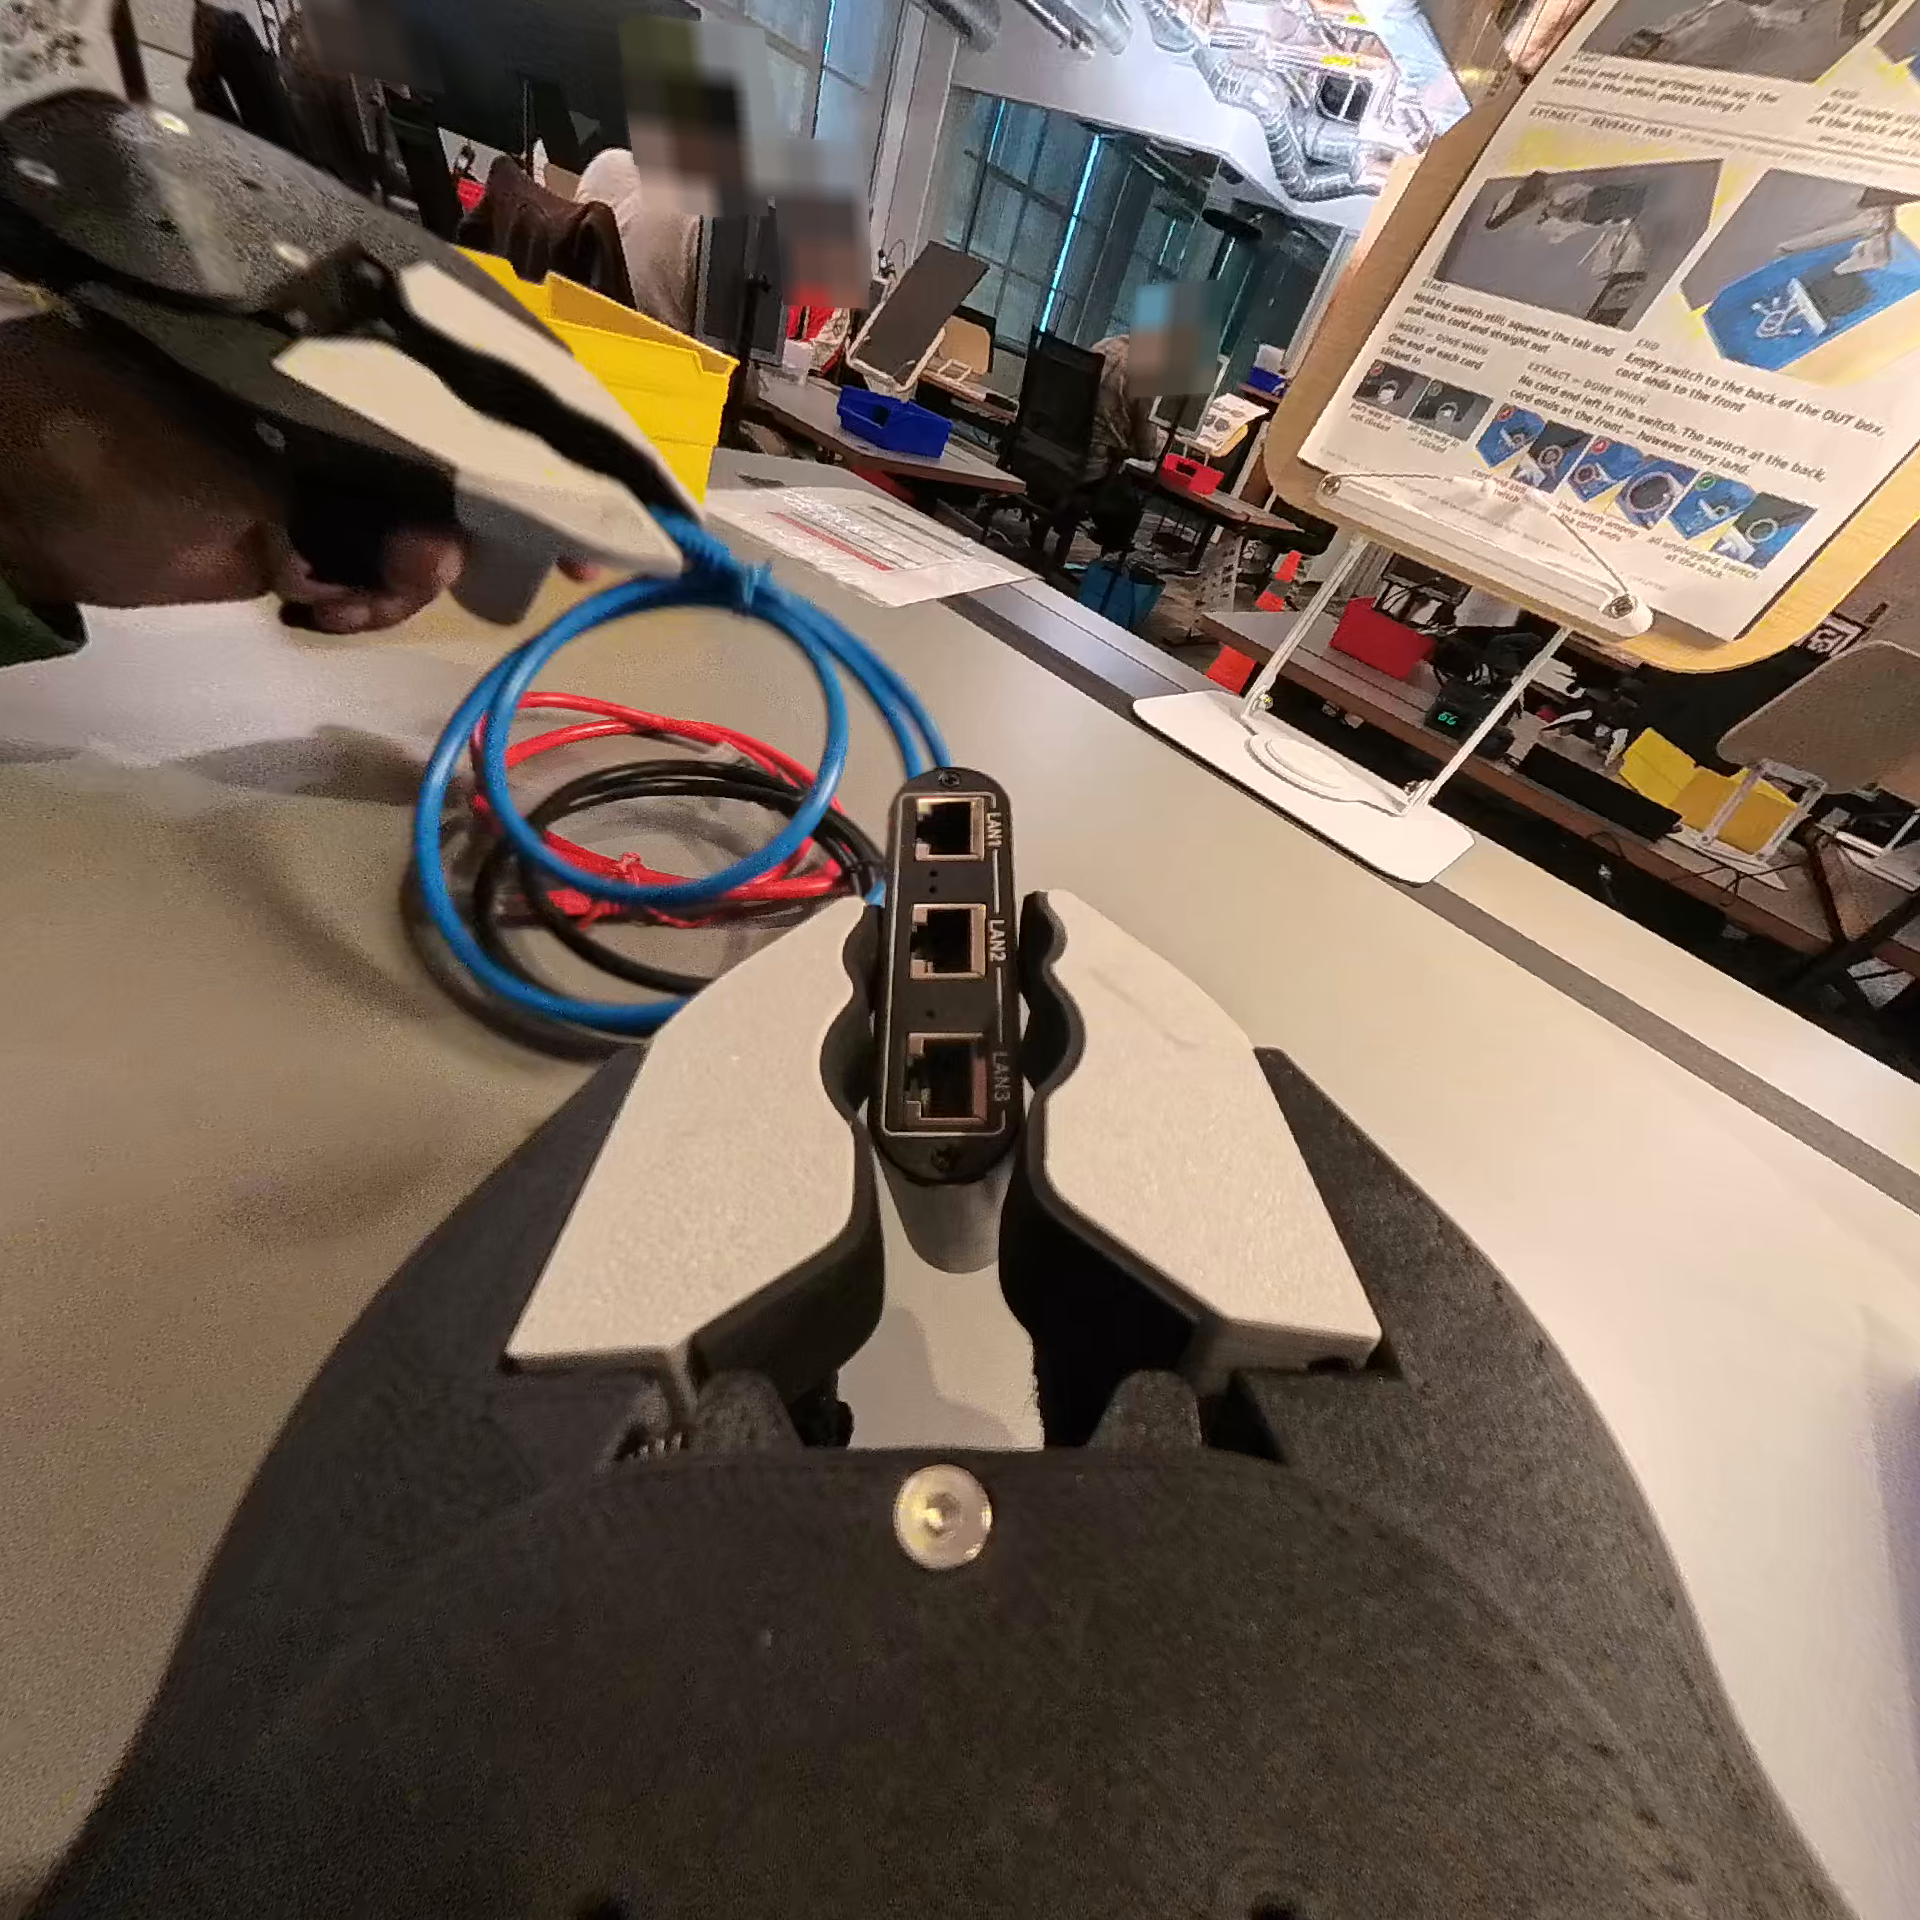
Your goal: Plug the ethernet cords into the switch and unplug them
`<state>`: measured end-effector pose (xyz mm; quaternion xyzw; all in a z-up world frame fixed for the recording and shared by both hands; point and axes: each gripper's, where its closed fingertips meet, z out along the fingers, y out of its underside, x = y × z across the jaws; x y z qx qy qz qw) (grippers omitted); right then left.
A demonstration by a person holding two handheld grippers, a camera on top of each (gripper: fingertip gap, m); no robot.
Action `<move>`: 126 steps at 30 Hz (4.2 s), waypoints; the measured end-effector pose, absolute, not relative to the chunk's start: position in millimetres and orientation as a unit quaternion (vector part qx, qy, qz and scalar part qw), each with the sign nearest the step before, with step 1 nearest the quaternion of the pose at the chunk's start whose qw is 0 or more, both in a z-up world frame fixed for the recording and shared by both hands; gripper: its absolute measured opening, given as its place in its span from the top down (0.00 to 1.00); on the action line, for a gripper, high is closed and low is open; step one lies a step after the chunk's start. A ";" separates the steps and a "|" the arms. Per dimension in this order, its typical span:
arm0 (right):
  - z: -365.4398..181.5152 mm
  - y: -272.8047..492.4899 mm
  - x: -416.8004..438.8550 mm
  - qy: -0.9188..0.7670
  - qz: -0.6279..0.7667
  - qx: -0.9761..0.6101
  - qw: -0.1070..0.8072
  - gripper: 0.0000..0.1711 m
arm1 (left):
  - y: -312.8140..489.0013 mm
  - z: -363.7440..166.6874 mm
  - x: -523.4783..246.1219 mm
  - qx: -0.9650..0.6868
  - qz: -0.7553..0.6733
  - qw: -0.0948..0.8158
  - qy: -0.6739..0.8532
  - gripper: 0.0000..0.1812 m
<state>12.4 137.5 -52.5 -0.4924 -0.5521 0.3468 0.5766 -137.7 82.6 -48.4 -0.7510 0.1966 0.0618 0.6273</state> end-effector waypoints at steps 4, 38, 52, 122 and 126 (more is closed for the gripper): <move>-52.1 137.9 12.9 -0.551 0.346 -0.492 0.579 0.86 | 73.2 -10.9 -157.9 -0.688 0.088 0.709 0.131 0.93; -9.7 112.0 39.0 -0.492 0.568 -0.413 0.514 0.86 | 114.2 -37.0 21.3 -0.669 -0.150 0.608 0.401 0.71; -10.7 125.4 38.2 -0.494 0.428 -0.407 0.638 0.81 | 108.7 -30.9 8.9 -0.691 -0.211 0.615 0.315 0.86; -71.3 125.5 22.7 -0.625 0.317 -0.496 0.513 0.84 | 119.0 -20.6 1.9 -0.672 -0.147 0.676 0.263 0.82; -44.2 141.1 34.6 -0.516 0.457 -0.541 0.481 0.84 | 117.9 -20.8 2.4 -0.674 -0.192 0.669 0.248 0.82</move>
